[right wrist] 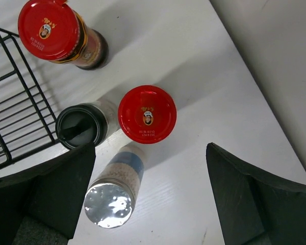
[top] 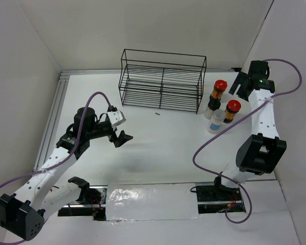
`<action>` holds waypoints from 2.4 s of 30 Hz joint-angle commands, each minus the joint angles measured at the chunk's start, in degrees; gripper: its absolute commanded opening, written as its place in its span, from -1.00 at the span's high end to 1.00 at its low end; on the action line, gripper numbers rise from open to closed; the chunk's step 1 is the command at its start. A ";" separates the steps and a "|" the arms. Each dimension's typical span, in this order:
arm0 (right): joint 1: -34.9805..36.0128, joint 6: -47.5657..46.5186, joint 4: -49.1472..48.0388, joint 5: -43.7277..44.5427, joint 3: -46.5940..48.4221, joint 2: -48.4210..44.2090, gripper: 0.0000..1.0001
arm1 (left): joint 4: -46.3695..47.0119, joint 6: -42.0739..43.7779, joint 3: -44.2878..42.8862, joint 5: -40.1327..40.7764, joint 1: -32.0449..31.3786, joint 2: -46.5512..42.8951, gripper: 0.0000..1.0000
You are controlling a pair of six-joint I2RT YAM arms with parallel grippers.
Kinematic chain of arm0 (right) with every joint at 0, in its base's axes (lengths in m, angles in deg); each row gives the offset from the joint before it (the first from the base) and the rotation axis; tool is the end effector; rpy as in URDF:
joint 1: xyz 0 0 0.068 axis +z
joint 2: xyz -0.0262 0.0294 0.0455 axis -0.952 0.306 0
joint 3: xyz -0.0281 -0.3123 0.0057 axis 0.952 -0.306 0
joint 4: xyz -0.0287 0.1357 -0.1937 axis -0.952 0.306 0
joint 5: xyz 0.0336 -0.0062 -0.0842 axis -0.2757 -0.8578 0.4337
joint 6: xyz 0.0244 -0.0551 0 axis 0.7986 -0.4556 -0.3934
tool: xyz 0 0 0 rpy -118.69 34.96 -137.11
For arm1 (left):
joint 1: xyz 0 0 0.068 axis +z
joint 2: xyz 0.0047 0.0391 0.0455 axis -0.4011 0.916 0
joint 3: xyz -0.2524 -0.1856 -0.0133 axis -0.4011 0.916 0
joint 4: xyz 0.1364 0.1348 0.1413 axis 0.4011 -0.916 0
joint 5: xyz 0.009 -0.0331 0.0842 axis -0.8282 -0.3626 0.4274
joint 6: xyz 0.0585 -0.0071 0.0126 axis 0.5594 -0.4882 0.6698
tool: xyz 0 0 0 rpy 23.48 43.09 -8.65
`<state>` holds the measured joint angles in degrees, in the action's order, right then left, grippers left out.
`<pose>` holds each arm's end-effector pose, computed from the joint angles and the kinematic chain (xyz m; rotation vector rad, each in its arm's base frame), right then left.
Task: Organize the condiment bottles
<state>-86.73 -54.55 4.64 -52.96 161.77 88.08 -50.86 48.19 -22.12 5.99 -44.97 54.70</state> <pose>0.3036 -0.0876 0.3949 0.6388 2.2924 -0.2518 0.1428 -0.0840 0.3426 0.9998 1.5972 -0.6554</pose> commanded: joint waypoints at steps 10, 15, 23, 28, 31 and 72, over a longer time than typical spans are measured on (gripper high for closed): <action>0.04 0.23 -2.66 -3.69 -3.67 6.47 -0.90 | 1.46 0.82 1.52 1.49 -0.12 -1.49 -0.99; 0.22 0.67 -4.77 0.18 -4.46 7.89 -0.82 | 1.19 0.56 1.52 1.32 -0.04 -1.14 -0.99; 1.01 1.37 -7.67 0.18 -7.62 11.14 -0.73 | 1.19 1.09 1.43 1.84 0.23 -1.05 -0.99; 1.19 1.29 -9.16 1.06 -8.15 11.23 -0.62 | 0.84 1.26 1.35 2.10 0.14 -0.79 -0.99; 1.27 0.93 -9.96 1.23 -8.06 11.40 -0.43 | 0.75 1.17 1.43 1.93 0.23 -0.61 -0.99; 37.66 -9.71 1.74 6.33 35.88 12.54 1.00 | 0.75 -4.19 1.96 10.89 0.49 -1.58 -0.99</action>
<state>-48.70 -64.14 10.13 -47.73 193.42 100.05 -50.70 45.00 -20.28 16.02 -44.79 54.24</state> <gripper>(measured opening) 0.721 0.994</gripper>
